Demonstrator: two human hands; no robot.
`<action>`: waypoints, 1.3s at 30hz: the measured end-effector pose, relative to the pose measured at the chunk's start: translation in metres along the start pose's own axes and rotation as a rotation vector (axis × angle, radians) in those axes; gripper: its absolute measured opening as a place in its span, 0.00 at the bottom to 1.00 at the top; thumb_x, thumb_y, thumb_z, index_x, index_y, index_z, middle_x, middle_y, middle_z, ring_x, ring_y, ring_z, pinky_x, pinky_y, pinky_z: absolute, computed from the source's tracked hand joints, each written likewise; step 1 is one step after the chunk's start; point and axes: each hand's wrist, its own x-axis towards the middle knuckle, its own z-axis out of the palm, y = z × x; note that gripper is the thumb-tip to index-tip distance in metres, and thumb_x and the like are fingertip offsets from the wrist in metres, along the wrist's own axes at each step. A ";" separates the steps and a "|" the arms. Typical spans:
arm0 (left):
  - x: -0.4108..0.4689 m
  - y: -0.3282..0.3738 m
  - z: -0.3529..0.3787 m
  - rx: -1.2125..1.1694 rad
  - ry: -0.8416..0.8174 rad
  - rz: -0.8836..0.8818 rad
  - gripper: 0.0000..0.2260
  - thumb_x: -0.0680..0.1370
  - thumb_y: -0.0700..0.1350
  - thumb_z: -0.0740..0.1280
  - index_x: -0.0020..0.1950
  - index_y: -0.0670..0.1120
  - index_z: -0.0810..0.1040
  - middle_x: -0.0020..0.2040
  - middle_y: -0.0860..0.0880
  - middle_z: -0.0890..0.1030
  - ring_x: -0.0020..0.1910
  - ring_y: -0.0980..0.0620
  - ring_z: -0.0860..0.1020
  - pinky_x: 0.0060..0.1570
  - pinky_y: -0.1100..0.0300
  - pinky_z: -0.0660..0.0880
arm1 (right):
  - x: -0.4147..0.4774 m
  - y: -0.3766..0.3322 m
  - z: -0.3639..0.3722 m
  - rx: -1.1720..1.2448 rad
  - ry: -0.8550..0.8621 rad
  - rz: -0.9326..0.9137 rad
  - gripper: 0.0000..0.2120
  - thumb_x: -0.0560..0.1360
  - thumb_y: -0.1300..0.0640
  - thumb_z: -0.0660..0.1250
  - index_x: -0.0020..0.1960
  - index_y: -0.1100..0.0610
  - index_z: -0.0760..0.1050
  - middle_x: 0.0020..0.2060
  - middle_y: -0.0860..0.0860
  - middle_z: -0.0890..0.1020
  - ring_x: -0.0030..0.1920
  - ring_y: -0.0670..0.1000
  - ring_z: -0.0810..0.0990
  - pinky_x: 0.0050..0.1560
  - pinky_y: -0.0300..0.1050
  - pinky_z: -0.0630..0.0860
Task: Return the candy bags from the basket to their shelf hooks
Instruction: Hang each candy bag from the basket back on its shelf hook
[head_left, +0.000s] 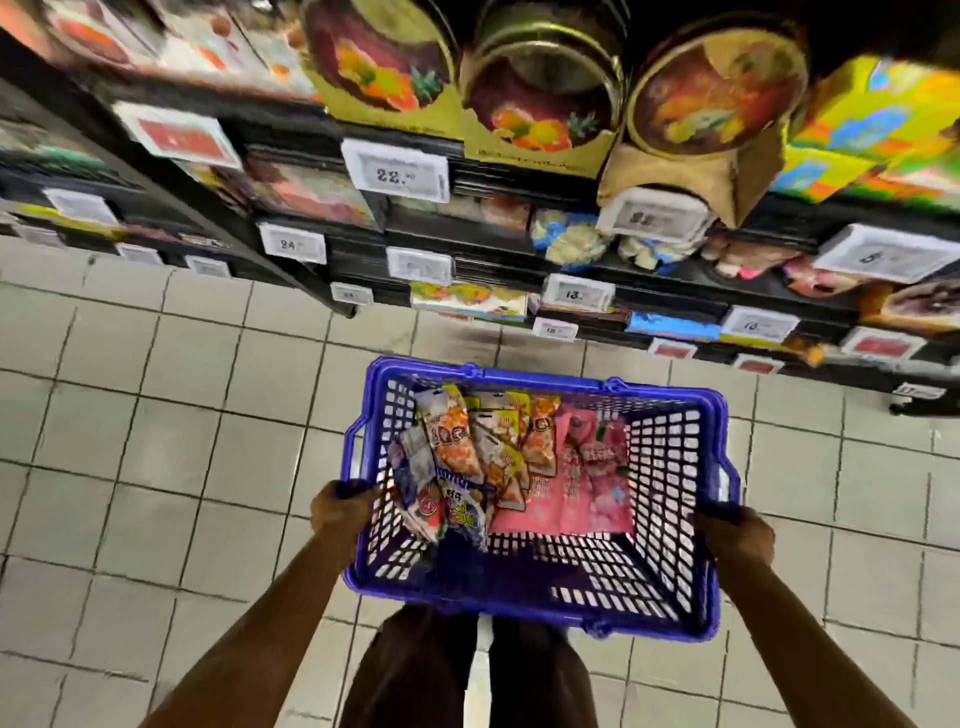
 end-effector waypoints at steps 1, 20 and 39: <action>-0.020 -0.001 -0.018 -0.008 0.017 -0.013 0.14 0.69 0.37 0.77 0.51 0.37 0.81 0.51 0.33 0.82 0.52 0.32 0.81 0.54 0.40 0.78 | -0.016 -0.008 -0.015 -0.015 -0.003 -0.009 0.14 0.67 0.68 0.75 0.52 0.65 0.81 0.38 0.61 0.80 0.30 0.56 0.75 0.23 0.31 0.71; -0.287 -0.148 -0.295 -0.877 0.325 -0.278 0.16 0.74 0.36 0.71 0.60 0.31 0.75 0.55 0.32 0.80 0.48 0.42 0.79 0.59 0.41 0.76 | -0.335 -0.228 -0.033 -0.430 -0.423 -0.675 0.08 0.68 0.62 0.74 0.45 0.61 0.80 0.40 0.63 0.82 0.43 0.55 0.80 0.40 0.52 0.76; -0.202 -0.238 -0.543 -1.354 0.498 -0.387 0.21 0.67 0.48 0.75 0.53 0.35 0.78 0.50 0.37 0.83 0.44 0.40 0.83 0.50 0.46 0.81 | -0.638 -0.272 0.206 -0.407 -0.647 -0.803 0.10 0.66 0.73 0.72 0.38 0.61 0.76 0.26 0.54 0.78 0.26 0.53 0.77 0.25 0.47 0.76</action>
